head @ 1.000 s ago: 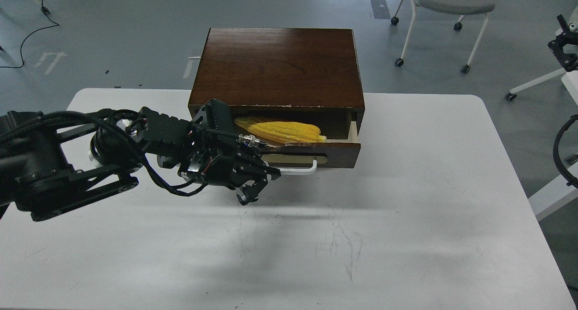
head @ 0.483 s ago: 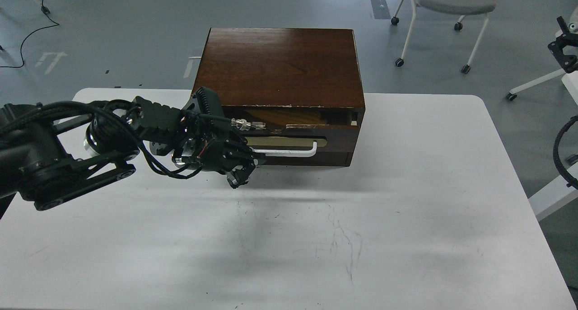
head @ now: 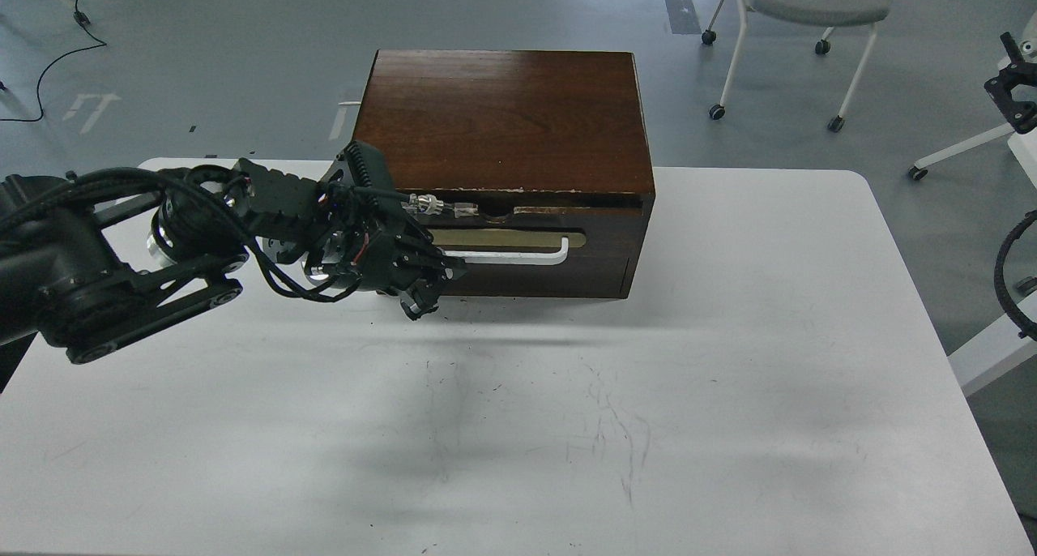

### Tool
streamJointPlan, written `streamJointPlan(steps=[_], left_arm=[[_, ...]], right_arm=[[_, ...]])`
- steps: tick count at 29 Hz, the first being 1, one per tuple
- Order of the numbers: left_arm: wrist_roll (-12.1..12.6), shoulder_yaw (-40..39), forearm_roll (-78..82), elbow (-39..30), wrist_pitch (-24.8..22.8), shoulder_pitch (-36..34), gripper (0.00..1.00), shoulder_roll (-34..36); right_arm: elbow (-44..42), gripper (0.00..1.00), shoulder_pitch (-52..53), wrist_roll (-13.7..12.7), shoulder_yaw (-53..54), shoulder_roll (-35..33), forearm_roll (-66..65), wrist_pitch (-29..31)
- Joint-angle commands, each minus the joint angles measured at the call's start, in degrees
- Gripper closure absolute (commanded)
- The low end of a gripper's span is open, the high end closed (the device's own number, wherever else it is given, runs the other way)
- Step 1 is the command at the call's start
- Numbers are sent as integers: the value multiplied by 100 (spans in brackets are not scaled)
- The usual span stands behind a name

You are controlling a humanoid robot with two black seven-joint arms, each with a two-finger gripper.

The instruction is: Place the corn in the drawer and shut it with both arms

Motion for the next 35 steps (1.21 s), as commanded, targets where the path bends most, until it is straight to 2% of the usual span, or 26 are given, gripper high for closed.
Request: streamJointPlan(steps=[1,19,22,25,28,30,32,33,34,35], left_arm=[[0,1,0,33,-1,-6,100,-6],[-18,-7,0,33,-1,-76,100,-32],[-88,-16,0,-37,-1,-59,100,-32],[-351,-60,-194,-300,-1,-59,100,73],[-501,-174,-887,-432,-1,-76,100,205],[-519,-655,-2104,-432,-1,-76,100,275],[-519,-1034,-2951,-432,-1,-59,84,302],[-502,-1401,-3903,-398,-1,-24,63,319],[-467,-1535,-4348,-371,-1,-15,47,319],[-440,-1711,-5240,-240,-1,11,23,319]], right_arm=[[0,0,0,-8,-1,3,0,-1],[0,0,-26,-8,-18,-41,0,7],[-9,0,-61,1,-27,-50,-9,25],[-9,0,-79,1,-36,-76,-17,43],[-9,0,-114,1,-27,-85,-17,95],[17,0,-158,1,-36,-85,-26,165],[9,0,-167,1,-36,-85,-26,201],[9,0,-167,1,-36,-76,-26,201],[17,0,-167,1,-36,-76,-26,209],[35,0,-167,1,-27,-76,-26,210]])
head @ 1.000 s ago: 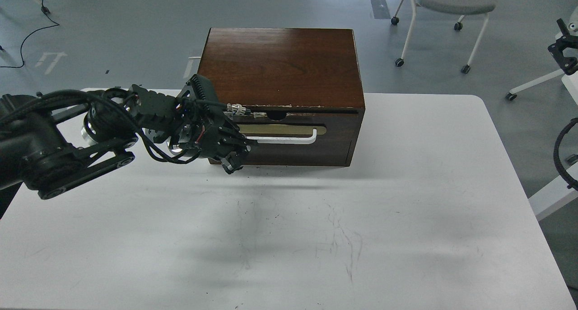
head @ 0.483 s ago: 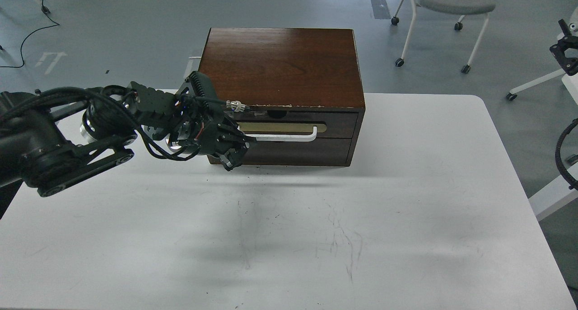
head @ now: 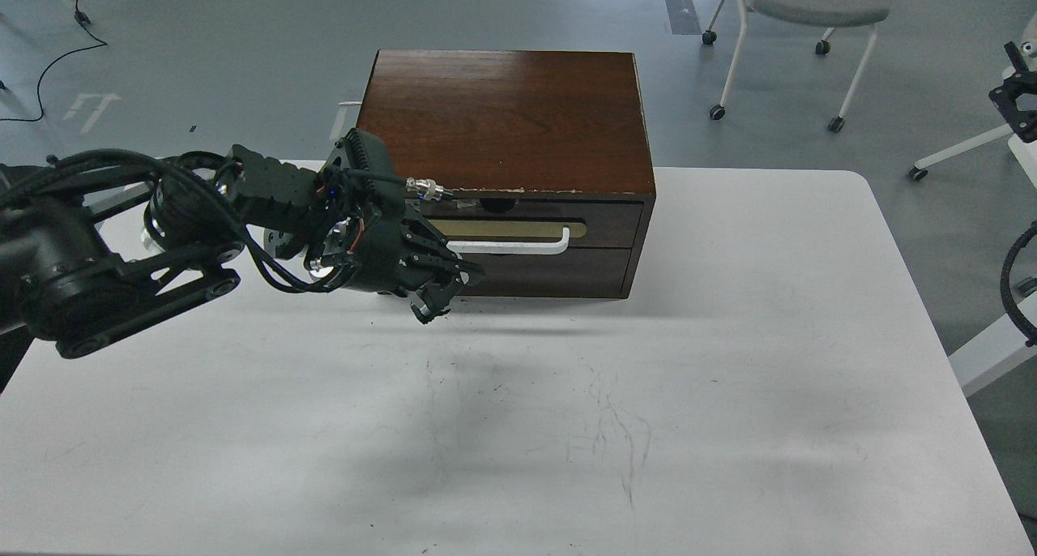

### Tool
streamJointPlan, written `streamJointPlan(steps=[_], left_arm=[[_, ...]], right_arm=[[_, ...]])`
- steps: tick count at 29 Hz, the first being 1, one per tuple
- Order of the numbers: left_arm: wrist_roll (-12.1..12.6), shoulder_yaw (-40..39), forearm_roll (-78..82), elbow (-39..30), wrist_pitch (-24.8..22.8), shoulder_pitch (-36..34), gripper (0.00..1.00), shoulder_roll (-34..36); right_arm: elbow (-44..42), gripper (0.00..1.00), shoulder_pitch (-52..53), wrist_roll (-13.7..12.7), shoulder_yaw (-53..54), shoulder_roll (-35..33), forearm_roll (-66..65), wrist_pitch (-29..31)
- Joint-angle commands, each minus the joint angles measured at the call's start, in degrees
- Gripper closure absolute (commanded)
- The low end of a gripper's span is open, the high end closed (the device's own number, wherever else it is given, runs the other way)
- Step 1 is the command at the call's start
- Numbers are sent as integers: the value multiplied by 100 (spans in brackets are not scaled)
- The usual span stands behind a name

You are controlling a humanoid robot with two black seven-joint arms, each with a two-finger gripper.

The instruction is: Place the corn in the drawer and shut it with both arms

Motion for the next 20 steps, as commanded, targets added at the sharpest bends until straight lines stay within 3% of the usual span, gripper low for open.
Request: streamJointPlan(steps=[1,5,11,17,20], left_arm=[[58,-686,-3002,424,0,57,12,48],[41,-695,-5052,1013,0,171,2,127],[58,-704,-7078,1866,0,224,2,145],[102,-704,-9310,3887,0,698,2,-83],[329,-713,-9882,4896,0,900,2,-372]], right_arm=[[25,0,3,1,33,26,-1,32],[-1,0,3,1,51,26,-1,32],[-176,0,82,1,112,87,8,-39],[-238,0,74,1,279,307,17,23],[-256,0,30,-86,279,351,52,49]])
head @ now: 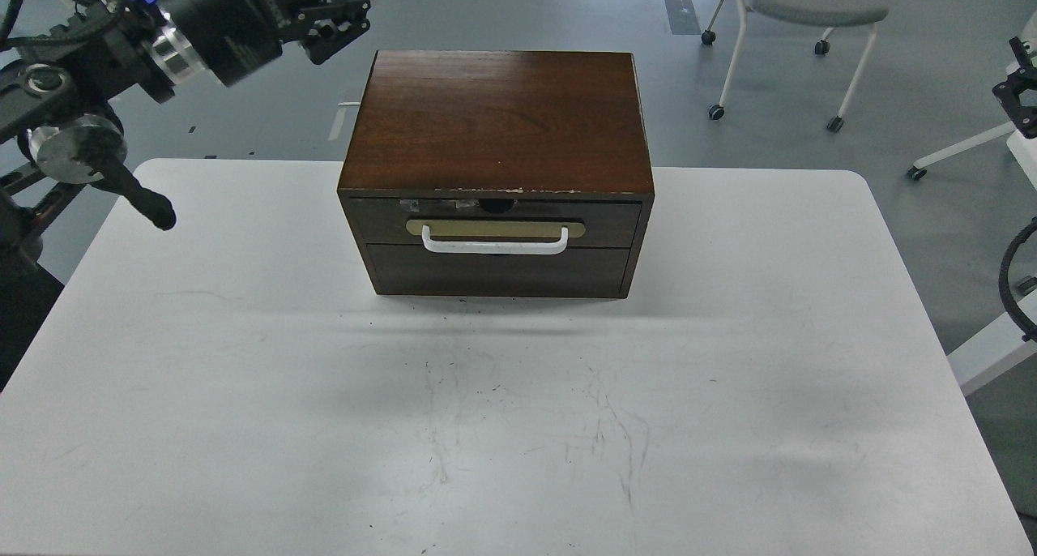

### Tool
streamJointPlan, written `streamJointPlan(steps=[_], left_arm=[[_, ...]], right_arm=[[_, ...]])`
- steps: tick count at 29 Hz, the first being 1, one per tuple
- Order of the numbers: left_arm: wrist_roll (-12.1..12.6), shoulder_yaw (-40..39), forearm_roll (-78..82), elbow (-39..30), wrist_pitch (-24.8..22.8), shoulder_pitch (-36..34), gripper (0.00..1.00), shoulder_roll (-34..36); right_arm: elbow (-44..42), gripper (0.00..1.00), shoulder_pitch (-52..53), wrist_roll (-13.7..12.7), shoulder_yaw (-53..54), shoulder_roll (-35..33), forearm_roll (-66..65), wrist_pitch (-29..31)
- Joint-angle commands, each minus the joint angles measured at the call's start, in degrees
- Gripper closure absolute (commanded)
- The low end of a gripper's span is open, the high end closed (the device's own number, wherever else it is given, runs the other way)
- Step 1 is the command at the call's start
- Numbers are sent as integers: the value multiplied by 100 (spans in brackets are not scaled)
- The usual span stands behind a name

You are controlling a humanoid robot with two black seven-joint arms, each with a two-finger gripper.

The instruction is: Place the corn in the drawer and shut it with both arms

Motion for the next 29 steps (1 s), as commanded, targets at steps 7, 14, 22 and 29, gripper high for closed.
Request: streamJointPlan(steps=[7,14,22,29], left_arm=[[322,-47,-1778,1993,-3,792,2,-735],[331,-47,-2158,2011,-3,1277,2,-735],[331,-47,-2158,2090,-3,1391,2,-954],[331,-47,-2158,2090,-3,1391,2,-1043]], right_arm=[[-390,0,-157,-91,117,846,588,-36],[-594,0,-464,-82,223,1393,739,49],[-972,0,-649,-47,258,1841,695,49],[-1113,0,-605,-12,179,1815,599,49]])
